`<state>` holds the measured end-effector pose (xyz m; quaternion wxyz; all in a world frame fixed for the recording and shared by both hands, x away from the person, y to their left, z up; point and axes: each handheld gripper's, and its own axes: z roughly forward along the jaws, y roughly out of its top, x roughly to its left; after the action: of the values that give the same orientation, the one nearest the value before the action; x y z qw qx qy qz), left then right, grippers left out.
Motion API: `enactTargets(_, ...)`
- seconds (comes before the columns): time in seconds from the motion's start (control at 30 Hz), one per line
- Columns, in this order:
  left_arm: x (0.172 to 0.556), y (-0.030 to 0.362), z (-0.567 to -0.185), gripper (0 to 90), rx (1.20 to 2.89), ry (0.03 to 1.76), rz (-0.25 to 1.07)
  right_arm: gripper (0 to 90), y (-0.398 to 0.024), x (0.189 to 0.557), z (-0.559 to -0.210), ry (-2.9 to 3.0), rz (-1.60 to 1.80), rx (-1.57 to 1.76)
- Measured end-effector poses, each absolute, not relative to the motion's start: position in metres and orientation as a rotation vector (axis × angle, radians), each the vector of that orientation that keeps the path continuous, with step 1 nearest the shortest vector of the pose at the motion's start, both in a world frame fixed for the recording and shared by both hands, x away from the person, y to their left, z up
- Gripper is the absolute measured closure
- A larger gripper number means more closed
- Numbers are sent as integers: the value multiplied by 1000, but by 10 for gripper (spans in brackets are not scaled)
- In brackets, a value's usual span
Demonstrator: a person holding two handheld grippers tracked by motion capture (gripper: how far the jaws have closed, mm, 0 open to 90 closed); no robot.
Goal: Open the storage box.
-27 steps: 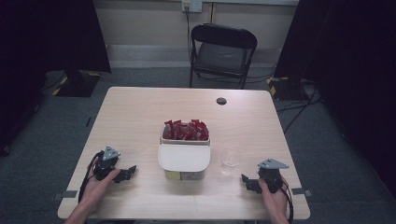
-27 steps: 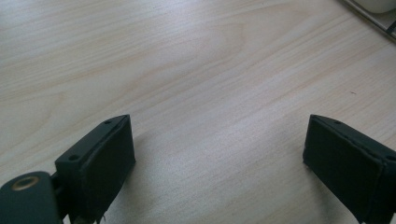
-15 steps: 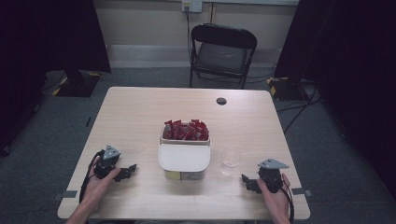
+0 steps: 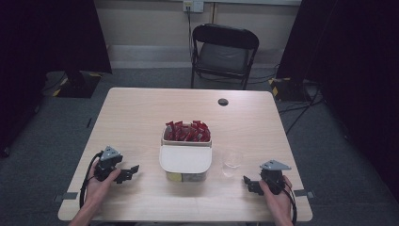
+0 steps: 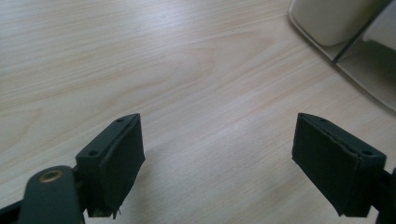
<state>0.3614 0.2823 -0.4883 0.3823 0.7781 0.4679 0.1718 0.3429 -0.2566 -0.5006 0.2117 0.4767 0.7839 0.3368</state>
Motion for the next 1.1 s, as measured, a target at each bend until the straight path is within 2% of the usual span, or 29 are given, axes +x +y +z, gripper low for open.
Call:
enactTargets(0.9, 351, 256, -473, 174, 2018, 1045, 358, 96, -257, 343, -501, 2179, 934, 1323)
enactTargets(1.1, 350, 248, -470, 212, 1991, 1008, 258, 96, -257, 343, -501, 2179, 934, 1322)
